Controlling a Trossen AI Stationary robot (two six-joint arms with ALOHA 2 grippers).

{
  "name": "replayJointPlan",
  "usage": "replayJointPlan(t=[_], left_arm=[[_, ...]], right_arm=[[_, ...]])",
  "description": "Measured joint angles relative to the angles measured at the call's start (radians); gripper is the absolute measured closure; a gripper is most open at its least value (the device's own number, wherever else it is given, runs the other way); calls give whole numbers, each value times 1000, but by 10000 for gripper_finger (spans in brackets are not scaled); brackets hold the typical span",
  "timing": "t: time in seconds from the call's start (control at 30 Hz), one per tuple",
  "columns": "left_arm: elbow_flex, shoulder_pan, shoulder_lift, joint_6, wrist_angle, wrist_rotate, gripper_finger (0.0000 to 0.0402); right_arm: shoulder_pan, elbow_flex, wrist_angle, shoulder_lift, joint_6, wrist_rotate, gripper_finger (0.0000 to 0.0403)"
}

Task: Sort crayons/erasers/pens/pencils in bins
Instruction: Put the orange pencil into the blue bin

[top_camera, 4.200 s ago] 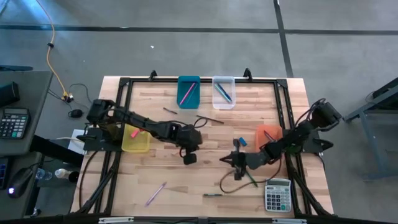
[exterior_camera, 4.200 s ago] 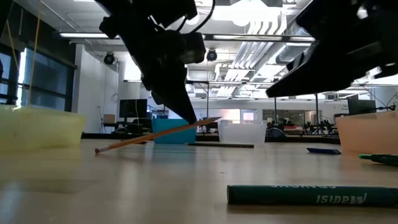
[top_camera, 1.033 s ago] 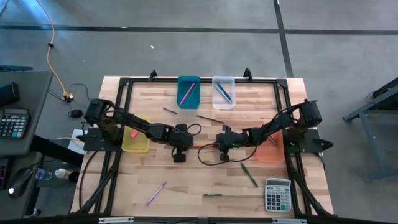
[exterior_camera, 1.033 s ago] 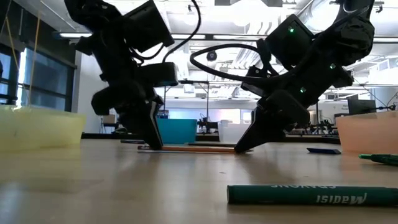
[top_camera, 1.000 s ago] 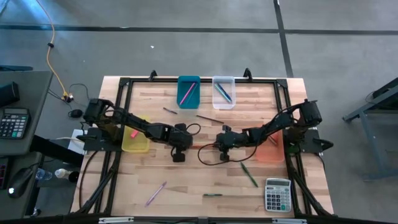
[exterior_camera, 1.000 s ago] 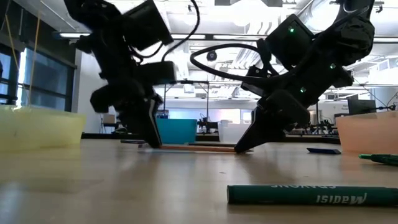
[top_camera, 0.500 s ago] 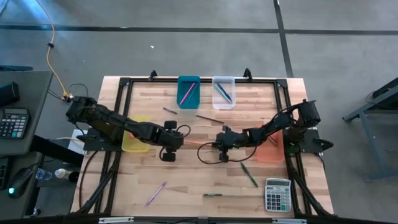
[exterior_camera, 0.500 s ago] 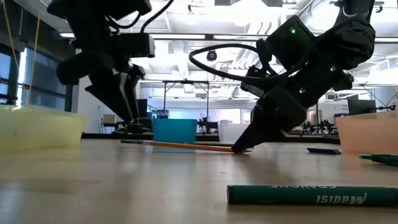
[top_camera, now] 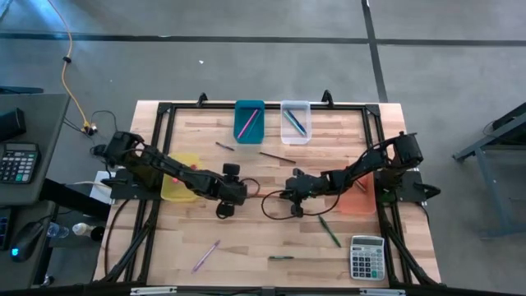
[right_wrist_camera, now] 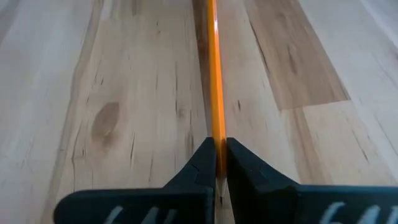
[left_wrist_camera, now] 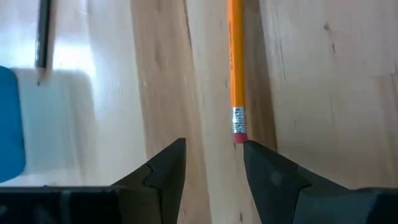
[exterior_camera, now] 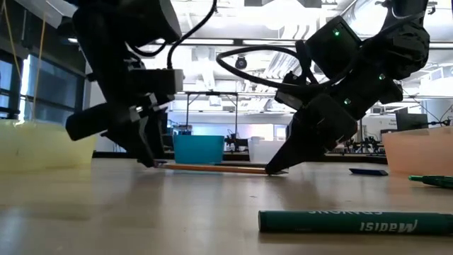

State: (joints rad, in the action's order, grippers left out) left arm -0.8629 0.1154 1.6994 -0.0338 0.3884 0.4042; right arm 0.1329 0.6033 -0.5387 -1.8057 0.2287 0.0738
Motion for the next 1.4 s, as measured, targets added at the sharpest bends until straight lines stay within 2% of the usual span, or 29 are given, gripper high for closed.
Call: replayJointPlan(t=[0.2,0.47,0.73,0.87,1.1,1.23,1.4], left_arm=[[-32,8,9,4,-37,-34,249],[-75,17,4,15,48,-45,249],[-77,-4,10,22,38,-37,255],[-77,-11,10,22,45,-39,286],[-77,-11,10,22,63,-81,385],[-77,-11,10,22,70,-80,388],[-76,-10,10,44,127,-66,396]], right_arm=[[-1,5,-48,6,0,7,400],[-1,3,-47,3,-1,8,400],[-1,3,-65,3,-1,-5,400],[-1,3,-66,3,-1,-14,400],[-1,3,-73,3,-1,-15,392],[11,3,-74,3,-26,-10,369],[34,3,-64,21,-28,31,311]])
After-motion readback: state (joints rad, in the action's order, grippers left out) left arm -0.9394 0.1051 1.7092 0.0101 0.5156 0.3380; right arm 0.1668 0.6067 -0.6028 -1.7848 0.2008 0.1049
